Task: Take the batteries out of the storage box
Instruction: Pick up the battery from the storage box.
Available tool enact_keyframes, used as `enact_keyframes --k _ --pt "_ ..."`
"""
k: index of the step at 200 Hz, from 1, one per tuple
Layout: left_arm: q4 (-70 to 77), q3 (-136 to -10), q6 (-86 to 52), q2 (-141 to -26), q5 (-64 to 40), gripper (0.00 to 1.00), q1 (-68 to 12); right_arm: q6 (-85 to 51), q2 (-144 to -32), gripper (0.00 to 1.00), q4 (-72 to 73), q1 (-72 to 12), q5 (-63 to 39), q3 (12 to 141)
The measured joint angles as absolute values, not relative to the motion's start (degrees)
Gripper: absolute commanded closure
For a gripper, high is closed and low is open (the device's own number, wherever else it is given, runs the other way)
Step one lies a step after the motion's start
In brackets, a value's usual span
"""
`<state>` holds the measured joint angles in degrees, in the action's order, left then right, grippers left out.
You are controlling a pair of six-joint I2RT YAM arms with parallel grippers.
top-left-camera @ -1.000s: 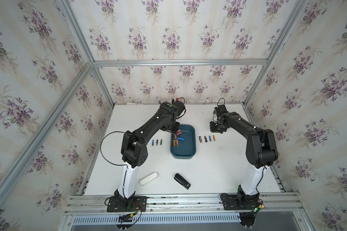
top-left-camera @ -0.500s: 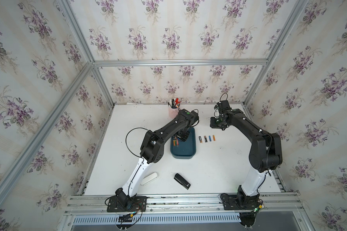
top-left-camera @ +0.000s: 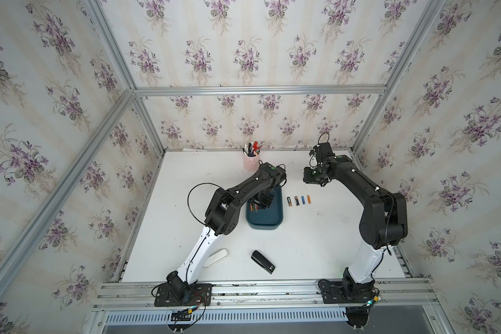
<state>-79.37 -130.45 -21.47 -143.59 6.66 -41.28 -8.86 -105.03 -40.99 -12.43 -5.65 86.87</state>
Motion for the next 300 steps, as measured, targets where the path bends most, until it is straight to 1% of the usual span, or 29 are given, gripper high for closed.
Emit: enact_keyframes --k 37,103,130,161,187,208,256,300 --pt "-78.3 -129.6 -21.5 -144.1 5.7 0.65 -41.2 -9.0 -104.6 0.66 -40.9 -12.4 -6.3 86.9" --pt "-77.7 -129.5 -21.6 -144.0 4.7 0.75 -40.8 -9.0 -103.7 0.66 -41.4 -12.4 -6.7 86.8" --pt "-76.5 -129.2 -21.6 -144.0 3.2 0.76 -40.8 -9.0 -103.5 0.66 -41.5 -12.4 -6.7 86.7" --pt "-76.3 -128.7 -21.6 -144.0 3.3 0.75 -40.8 -9.2 -103.5 0.67 -41.5 -12.4 -6.7 86.6" --pt "-76.0 -128.5 -21.4 -144.2 3.1 0.72 -40.8 -9.2 -103.5 0.66 -41.5 -12.4 -6.7 86.6" --pt "-76.1 -128.7 -21.4 -144.4 2.3 0.73 -40.6 -9.2 -103.5 0.66 -41.6 -12.4 -6.7 86.6" --pt "-75.2 -127.7 -21.1 -143.9 -0.8 0.82 -40.1 -9.2 -103.5 0.66 -41.7 -12.6 -6.7 86.7" --pt "-71.4 -122.8 -21.0 -139.9 -6.4 0.84 -38.1 -9.2 -103.5 0.66 -41.7 -14.3 -6.7 85.6"
